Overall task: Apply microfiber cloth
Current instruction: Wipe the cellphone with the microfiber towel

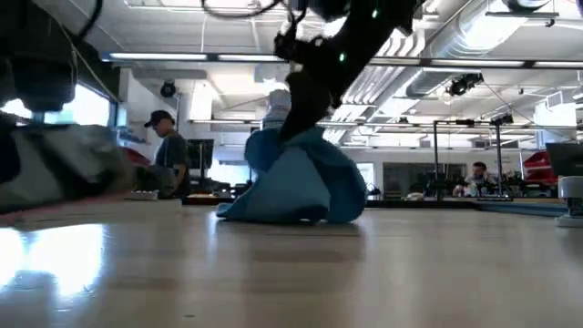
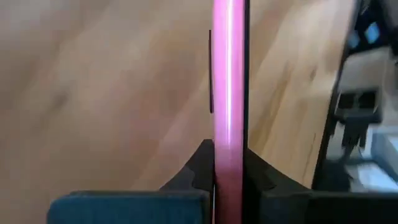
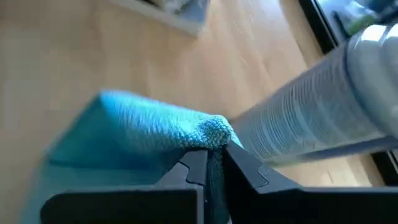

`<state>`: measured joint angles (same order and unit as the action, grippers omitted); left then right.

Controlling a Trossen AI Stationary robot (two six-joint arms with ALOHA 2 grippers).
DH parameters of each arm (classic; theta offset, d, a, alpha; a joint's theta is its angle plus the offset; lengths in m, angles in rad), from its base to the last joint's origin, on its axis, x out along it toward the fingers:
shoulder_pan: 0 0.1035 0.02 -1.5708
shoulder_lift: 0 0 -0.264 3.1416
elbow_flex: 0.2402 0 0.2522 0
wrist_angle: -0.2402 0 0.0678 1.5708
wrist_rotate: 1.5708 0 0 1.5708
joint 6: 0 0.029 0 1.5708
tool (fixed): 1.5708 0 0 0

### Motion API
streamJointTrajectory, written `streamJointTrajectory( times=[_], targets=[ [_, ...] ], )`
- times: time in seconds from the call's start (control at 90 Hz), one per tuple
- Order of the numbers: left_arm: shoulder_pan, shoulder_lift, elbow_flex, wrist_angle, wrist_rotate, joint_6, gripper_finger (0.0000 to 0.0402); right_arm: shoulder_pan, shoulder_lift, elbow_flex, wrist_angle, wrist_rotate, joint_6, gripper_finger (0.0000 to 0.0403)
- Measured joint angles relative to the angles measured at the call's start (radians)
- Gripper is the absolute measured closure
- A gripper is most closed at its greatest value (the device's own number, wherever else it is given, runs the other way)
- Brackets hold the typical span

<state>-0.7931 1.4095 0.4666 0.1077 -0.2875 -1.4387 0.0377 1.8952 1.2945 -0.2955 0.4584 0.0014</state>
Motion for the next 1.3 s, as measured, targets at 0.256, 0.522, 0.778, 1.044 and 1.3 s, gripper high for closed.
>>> streamJointTrajectory(
  times=[0.256, 0.522, 0.778, 1.044, 1.3],
  targets=[
    [-0.032, -0.087, -0.001, -0.076, 0.253, -0.068, 0.0394, -0.015, 0.041, -0.001, -0.020, 0.016, 0.070, 0.0277],
    [-0.104, -0.125, 0.004, -0.338, 0.502, -0.117, 0.0394, 0.034, 0.041, -0.001, -0.041, -0.003, 0.070, 0.0168],
    [-0.131, -0.125, 0.002, -0.366, 0.500, -0.007, 0.0368, 0.083, 0.041, -0.001, -0.041, 0.044, 0.070, 0.0121],
    [-0.129, -0.120, -0.001, -0.384, 0.503, -0.029, 0.0286, 0.087, 0.028, -0.001, -0.051, 0.115, 0.028, 0.0116],
    [-0.129, -0.140, -0.003, -0.391, 0.638, 0.004, 0.0249, 0.087, -0.080, 0.000, -0.059, 0.151, -0.002, 0.0116]
  ],
)
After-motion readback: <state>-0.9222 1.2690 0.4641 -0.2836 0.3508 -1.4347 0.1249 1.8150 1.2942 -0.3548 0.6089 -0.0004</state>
